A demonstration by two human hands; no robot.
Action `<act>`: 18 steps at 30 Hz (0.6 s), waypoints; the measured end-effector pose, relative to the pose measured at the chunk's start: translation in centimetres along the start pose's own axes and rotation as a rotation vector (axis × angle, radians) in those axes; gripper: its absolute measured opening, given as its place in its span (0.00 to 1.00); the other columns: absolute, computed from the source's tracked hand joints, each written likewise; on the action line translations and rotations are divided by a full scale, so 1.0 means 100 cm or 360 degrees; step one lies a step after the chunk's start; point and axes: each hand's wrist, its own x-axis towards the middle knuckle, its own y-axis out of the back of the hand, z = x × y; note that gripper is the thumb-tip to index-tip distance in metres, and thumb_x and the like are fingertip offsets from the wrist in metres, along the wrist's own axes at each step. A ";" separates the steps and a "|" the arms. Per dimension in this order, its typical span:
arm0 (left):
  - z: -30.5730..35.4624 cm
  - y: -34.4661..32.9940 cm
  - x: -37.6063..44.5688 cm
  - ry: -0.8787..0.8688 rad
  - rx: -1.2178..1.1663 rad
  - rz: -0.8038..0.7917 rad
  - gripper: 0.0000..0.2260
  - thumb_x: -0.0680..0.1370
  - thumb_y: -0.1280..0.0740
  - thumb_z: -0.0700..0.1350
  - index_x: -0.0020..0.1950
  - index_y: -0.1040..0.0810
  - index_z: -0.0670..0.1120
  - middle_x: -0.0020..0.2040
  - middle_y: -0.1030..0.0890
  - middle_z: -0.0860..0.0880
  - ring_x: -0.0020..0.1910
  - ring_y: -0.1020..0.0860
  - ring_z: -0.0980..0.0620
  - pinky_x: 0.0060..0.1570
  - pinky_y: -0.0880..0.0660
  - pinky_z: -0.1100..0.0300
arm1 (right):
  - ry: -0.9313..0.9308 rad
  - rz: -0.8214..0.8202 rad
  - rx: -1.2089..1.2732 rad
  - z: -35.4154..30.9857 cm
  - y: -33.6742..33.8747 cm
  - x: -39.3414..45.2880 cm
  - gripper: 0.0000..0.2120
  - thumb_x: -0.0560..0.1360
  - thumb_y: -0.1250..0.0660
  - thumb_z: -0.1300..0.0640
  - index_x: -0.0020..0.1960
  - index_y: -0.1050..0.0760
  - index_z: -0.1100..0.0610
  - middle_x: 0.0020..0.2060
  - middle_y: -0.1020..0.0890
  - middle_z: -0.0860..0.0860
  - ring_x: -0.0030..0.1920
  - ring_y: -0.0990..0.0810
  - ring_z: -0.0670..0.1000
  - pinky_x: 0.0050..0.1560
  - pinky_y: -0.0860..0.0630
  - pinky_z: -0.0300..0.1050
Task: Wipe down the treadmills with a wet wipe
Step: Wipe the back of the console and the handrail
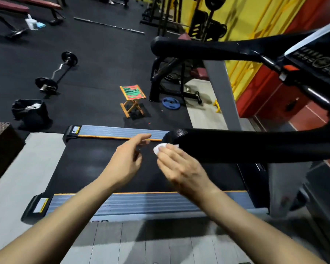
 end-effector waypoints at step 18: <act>0.054 -0.012 0.032 -0.0725 0.0397 -0.0310 0.34 0.73 0.40 0.29 0.78 0.34 0.48 0.77 0.32 0.50 0.76 0.34 0.50 0.75 0.37 0.52 | -0.1471 0.0835 0.0117 -0.027 -0.032 -0.053 0.10 0.75 0.29 0.69 0.54 0.17 0.61 0.56 0.23 0.51 0.54 0.23 0.55 0.66 0.33 0.37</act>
